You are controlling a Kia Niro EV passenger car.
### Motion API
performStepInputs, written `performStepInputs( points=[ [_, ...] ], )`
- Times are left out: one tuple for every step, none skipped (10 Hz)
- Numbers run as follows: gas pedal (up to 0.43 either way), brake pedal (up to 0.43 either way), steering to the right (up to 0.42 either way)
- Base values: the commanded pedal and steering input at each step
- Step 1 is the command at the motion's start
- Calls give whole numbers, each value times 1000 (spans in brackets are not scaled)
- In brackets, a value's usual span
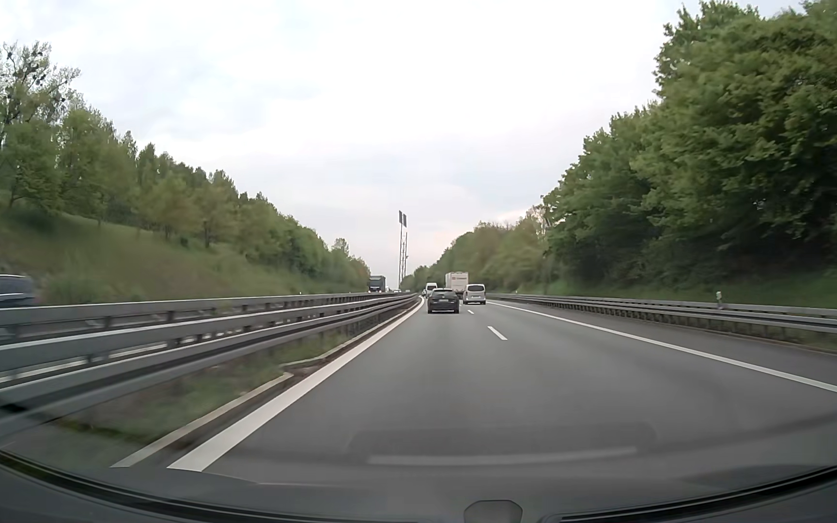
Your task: Follow the waypoints while adhering to traffic rules and regulations
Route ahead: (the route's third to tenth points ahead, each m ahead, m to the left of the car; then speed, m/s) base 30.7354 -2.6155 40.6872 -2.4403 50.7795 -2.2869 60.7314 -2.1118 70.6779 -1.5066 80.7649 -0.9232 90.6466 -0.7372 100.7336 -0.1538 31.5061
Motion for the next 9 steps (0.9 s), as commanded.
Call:
performStepInputs(
  points=[
    [157,0,-5],
    [157,0,-4],
    [157,0,-4],
    [157,0,-4],
    [157,0,-4],
    [157,0,-4],
    [150,0,-4],
    [138,0,-4],
    [118,0,-5]
  ],
)
